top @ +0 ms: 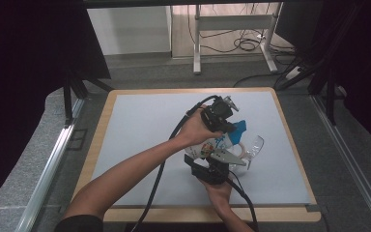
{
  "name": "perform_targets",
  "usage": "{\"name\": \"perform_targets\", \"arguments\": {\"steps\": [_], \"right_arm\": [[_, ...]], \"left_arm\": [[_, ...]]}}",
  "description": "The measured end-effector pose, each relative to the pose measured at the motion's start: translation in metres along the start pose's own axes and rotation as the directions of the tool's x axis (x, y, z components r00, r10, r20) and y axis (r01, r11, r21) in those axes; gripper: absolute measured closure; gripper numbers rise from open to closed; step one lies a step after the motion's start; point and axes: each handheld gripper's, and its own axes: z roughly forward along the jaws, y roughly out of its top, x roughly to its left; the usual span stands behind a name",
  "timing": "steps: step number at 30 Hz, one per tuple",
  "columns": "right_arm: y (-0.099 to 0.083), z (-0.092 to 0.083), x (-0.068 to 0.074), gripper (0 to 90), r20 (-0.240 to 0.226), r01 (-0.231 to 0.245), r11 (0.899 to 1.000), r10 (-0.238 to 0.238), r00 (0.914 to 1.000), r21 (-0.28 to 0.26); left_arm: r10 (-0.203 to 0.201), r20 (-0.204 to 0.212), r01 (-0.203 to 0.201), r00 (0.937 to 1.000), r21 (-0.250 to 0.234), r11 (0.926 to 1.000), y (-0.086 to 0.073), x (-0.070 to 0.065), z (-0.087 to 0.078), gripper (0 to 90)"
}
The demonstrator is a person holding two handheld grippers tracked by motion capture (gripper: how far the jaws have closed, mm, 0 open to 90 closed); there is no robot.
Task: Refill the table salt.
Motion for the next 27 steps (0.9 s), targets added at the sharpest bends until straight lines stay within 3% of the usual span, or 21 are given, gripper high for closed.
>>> {"name": "perform_targets", "arguments": {"steps": [27], "right_arm": [[0.005,0.0003,0.0036,47.4,-0.007,0.004,1.0,-0.004,1.0,-0.016]], "left_arm": [[0.005,-0.009,-0.005,1.0,0.015,0.9999,0.0039,0.0011,0.0007,90.0]]}}
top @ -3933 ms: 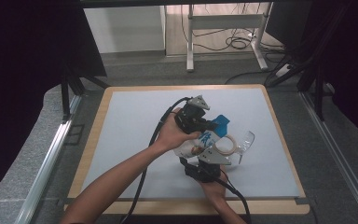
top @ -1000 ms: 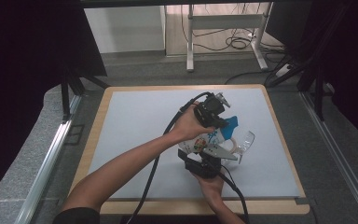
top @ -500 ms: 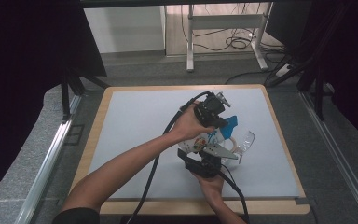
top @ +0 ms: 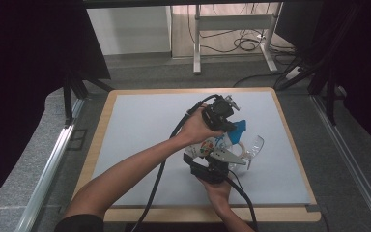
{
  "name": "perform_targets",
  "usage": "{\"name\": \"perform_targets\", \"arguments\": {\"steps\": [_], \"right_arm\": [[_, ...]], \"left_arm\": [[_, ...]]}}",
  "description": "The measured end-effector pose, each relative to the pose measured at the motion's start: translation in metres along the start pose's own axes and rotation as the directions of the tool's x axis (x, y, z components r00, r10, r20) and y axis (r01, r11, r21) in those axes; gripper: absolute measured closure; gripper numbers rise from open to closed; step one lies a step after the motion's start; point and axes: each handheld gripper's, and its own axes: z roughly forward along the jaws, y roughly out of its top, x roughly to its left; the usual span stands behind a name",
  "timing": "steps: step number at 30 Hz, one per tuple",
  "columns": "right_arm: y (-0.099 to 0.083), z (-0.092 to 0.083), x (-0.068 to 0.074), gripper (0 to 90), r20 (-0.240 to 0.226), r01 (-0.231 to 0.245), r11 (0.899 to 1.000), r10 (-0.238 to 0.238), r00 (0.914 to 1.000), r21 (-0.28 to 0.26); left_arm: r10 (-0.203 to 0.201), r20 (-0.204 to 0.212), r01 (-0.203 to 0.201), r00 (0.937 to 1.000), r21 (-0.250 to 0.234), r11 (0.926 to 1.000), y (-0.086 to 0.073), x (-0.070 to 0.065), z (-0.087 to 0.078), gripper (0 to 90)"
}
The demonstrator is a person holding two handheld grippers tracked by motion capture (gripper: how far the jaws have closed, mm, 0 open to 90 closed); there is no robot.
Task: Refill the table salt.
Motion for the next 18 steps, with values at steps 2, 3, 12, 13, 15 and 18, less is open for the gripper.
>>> {"name": "perform_targets", "arguments": {"steps": [2,3,12,13,15,18], "right_arm": [[0.0007,0.0001,0.0003,47.4,0.0,-0.005,1.0,0.005,1.0,-0.003],[0.001,0.0003,0.0001,47.4,0.001,0.0,1.0,0.0,1.0,-0.006],[0.0018,0.0001,0.0002,47.4,0.001,0.0,1.0,0.0,1.0,-0.008],[0.0017,0.0001,0.0002,47.4,0.001,0.002,1.0,-0.002,1.0,-0.009],[0.0017,0.0003,0.0005,47.5,0.0,0.002,1.0,-0.002,1.0,-0.008],[0.0019,0.0003,0.0006,47.5,-0.001,0.001,1.0,-0.001,1.0,-0.007]], "left_arm": [[-0.004,0.002,0.004,1.0,-0.003,1.0,0.0006,-0.0007,0.0001,90.0],[0.0,0.002,0.0,1.0,-0.002,1.0,0.0011,-0.0007,0.0,90.0],[0.009,-0.004,-0.009,1.0,0.01,0.9999,0.0025,-0.0018,0.0006,90.0],[0.011,-0.004,-0.011,0.9999,0.012,0.9999,0.0025,-0.0019,0.0007,90.0],[0.011,-0.004,-0.011,0.9999,0.013,0.9999,0.0025,-0.002,0.0007,90.0],[0.011,-0.003,-0.011,0.9999,0.013,0.9998,0.0025,-0.002,0.0006,90.0]]}}
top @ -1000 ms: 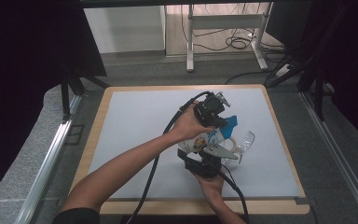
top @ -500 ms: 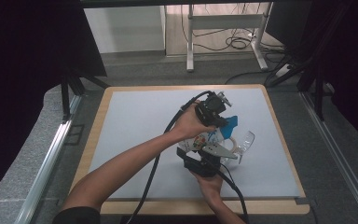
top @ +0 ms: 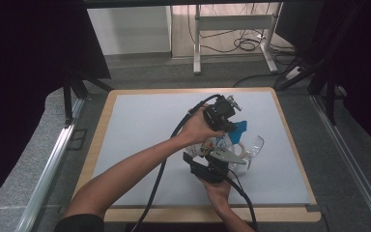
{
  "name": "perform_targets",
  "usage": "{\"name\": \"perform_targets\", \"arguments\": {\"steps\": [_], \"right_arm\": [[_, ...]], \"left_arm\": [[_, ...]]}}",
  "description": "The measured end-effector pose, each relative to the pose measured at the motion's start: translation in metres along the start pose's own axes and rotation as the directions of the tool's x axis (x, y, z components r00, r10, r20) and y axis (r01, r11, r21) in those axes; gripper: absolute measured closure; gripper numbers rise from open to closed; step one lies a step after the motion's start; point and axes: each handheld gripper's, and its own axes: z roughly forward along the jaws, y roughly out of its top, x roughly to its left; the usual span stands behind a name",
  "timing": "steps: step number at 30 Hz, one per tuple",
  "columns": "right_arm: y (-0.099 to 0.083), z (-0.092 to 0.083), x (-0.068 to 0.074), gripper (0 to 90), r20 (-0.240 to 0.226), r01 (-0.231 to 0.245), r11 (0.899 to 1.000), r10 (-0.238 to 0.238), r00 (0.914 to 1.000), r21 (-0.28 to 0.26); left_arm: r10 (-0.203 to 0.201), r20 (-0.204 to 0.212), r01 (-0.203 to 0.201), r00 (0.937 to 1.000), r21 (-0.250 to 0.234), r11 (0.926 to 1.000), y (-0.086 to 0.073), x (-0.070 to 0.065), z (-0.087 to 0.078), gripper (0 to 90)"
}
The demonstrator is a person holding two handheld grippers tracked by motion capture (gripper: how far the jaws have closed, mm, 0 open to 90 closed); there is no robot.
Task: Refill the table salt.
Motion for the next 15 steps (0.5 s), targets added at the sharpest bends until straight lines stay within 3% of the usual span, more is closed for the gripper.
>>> {"name": "perform_targets", "arguments": {"steps": [15], "right_arm": [[-0.0001,0.0005,0.0007,48.3,0.003,0.006,1.0,-0.006,1.0,-0.002]], "left_arm": [[0.003,-0.003,-0.003,1.0,0.008,1.0,0.0003,-0.0011,-0.0012,90.0]]}}
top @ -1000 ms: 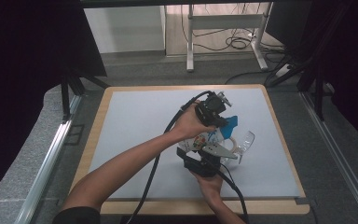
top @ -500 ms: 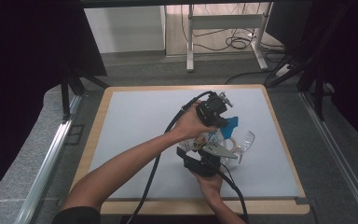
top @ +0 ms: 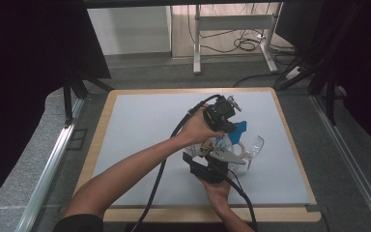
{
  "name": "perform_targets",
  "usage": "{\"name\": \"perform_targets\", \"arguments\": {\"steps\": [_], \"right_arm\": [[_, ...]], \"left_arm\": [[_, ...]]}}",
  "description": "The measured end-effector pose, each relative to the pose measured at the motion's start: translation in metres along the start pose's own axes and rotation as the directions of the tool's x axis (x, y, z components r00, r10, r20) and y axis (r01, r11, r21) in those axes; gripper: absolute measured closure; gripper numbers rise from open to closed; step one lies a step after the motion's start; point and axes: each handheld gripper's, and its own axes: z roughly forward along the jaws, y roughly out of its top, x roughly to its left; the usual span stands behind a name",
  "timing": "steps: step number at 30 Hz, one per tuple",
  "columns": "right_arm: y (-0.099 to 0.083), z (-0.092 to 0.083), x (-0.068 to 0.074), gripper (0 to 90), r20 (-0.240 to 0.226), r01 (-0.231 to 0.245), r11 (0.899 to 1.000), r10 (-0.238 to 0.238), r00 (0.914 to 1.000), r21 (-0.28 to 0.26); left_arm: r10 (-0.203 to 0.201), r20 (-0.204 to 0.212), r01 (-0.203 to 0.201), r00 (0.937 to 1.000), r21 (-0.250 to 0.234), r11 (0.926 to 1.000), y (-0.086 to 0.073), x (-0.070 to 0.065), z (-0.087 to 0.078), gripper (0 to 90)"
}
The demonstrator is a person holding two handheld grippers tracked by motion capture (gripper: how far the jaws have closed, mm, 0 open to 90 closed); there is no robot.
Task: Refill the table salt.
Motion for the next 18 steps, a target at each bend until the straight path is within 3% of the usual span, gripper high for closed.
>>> {"name": "perform_targets", "arguments": {"steps": [18], "right_arm": [[0.0008,0.0014,-0.001,50.3,0.011,-0.005,1.0,0.005,0.9999,-0.006]], "left_arm": [[0.011,-0.006,-0.011,0.9999,0.002,0.9999,0.0022,-0.0038,-0.0007,90.0]]}}
